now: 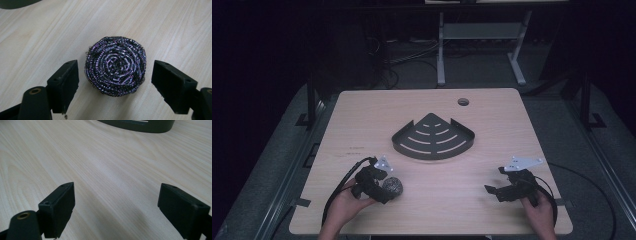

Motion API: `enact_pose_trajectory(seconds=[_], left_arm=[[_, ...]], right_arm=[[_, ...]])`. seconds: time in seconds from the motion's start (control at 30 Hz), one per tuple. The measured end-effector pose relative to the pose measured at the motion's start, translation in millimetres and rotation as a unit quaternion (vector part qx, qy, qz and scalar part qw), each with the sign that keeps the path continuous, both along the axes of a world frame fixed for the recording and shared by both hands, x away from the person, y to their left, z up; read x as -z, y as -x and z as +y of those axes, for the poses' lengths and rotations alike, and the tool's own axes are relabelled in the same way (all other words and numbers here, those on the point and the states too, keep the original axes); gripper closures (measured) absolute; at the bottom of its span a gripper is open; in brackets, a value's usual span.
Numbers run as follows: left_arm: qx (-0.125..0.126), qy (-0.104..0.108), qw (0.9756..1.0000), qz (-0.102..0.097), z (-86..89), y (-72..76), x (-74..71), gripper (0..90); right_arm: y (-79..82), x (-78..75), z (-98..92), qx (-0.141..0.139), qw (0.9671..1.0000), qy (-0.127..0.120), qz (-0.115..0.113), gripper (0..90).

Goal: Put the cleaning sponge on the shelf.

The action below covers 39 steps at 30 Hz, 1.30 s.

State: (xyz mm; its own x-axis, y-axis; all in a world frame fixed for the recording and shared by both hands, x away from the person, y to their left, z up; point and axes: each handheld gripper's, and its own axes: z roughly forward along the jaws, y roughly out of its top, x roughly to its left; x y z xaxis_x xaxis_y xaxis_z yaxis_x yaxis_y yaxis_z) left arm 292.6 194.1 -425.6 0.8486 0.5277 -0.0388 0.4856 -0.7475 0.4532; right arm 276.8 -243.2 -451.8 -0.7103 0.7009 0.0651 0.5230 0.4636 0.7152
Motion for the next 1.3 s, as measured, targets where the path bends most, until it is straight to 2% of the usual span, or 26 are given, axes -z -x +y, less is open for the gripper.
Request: enact_pose_trajectory(seconds=[0.53,0.77,1.17,1.3], left_arm=[[-0.002,-0.015,0.9998,0.014,-5.5,-6.7,6.6,24.6],[0.004,-0.021,0.9996,0.018,-8.6,-7.9,8.6,29.5],[0.004,-0.023,0.9996,0.016,-9.3,-7.5,7.4,33.7],[0.001,-0.017,0.9997,0.018,-7.6,-8.9,6.7,33.8]], right_arm=[[0.1,0.0,0.3,0.0,1.0,-0.003,0.001,13.9],[0.0,-0.1,0.1,-0.001,1.0,-0.001,0.0,13.9],[0.1,0.0,0.1,-0.001,1.0,-0.002,0.001,13.8],[0.1,0.1,0.5,-0.001,1.0,-0.003,0.001,13.9]])
